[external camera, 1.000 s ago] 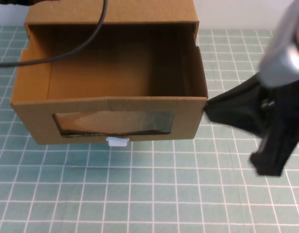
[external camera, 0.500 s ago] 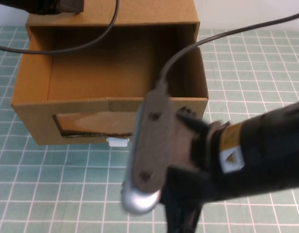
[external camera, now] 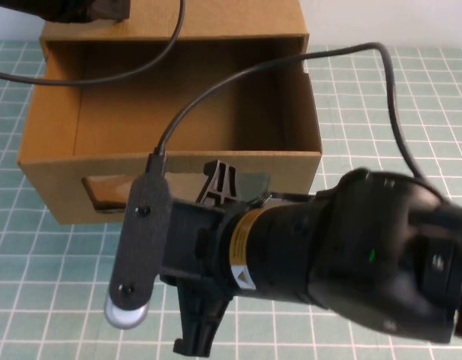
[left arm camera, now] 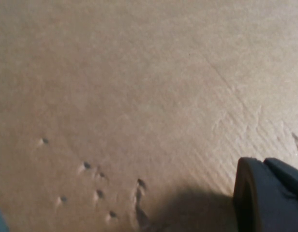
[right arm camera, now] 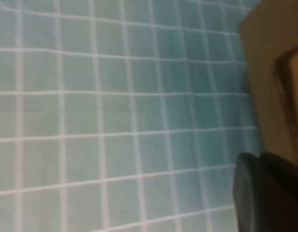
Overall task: Close the shoe box
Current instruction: Close the shoe box with your right arm
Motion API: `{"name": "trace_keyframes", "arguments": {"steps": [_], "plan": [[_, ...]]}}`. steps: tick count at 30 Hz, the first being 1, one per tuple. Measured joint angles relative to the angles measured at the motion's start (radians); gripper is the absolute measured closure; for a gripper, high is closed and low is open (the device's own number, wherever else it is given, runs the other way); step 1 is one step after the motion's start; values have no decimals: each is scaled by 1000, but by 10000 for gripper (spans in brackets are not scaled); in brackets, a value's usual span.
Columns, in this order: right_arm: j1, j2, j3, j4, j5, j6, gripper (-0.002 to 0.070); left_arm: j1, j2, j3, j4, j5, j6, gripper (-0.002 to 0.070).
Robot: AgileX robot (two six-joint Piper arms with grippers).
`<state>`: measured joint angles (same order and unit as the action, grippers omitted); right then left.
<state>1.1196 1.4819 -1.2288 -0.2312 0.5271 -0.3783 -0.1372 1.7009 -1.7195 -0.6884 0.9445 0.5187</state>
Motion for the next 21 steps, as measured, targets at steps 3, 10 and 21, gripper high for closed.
{"name": "trace_keyframes", "arguments": {"steps": [3,10,21], "plan": [[45,0,10,-273,-2,231,690,0,0,0,0,1,1,680],[153,0,155,-851,-38,790,690,0,0,-2,0,5,2,680],[163,131,220,-1195,-1,1058,690,0,0,-2,0,7,2,680]]}}
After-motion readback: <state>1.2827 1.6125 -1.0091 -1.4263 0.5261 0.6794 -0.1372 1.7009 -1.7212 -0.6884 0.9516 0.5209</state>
